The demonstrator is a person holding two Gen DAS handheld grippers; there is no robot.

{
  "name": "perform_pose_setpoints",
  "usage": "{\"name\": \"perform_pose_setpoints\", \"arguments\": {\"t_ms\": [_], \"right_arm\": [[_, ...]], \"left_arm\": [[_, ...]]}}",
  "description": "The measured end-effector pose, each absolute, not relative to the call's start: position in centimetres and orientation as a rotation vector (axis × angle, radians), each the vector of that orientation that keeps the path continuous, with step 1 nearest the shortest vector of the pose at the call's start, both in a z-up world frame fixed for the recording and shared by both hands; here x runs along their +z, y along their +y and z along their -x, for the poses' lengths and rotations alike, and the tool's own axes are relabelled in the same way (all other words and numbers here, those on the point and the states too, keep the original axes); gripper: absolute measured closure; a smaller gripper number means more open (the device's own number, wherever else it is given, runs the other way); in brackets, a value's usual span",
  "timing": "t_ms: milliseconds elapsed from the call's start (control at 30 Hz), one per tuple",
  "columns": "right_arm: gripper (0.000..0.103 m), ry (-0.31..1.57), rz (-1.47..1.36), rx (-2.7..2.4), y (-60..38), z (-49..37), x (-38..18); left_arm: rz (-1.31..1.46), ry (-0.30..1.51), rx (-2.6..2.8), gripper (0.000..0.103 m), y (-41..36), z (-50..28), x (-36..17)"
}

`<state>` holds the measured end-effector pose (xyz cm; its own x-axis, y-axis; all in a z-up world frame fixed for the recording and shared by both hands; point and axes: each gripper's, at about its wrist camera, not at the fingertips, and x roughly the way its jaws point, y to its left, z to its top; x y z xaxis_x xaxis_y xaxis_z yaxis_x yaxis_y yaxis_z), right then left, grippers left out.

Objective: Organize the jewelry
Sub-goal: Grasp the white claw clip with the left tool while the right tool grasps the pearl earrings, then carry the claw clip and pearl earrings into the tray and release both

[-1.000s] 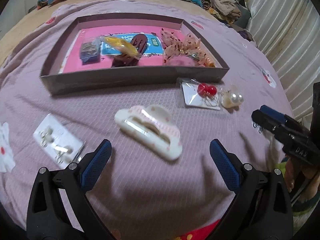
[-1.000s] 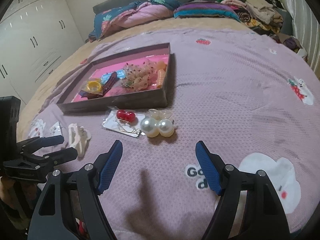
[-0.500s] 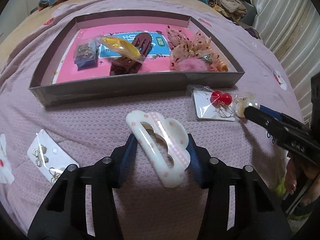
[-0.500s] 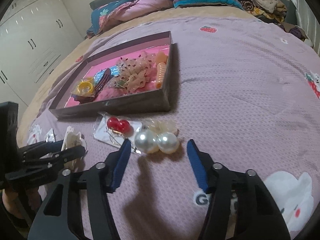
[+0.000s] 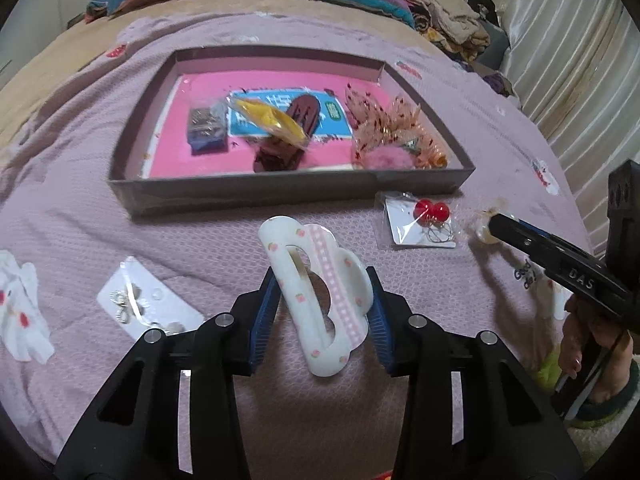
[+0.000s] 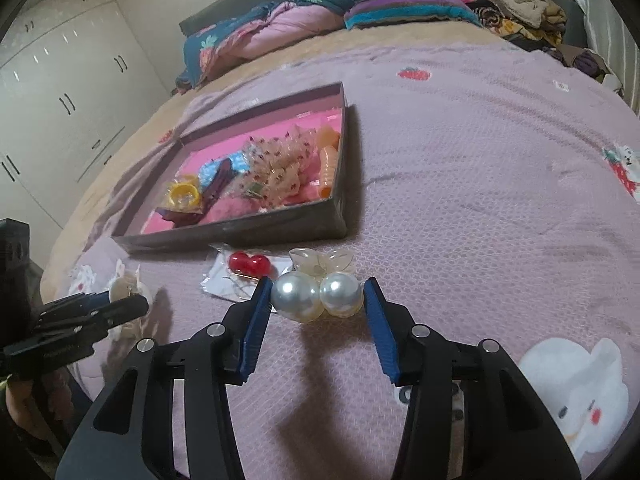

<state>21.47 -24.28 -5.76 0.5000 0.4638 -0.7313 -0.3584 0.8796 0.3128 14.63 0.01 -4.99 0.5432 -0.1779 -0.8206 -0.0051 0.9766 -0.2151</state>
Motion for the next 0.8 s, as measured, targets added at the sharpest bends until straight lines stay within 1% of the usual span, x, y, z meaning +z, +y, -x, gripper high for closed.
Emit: {"name": "perform_pose_setpoints", "arguments": {"t_ms": [400,800], "right_arm": [[0.057,0.828,-0.090,0.547,-23.7,-19.0,-1.3],[0.057,0.788,-0.048,0.604,-20.0,-20.0,1.1]], "left_arm": [[0.254,0.899,-0.056,0.069,4.1,-14.1,-1.2],[0.294,0.845,0.022,0.069,8.9,-15.8,0.8]]}}
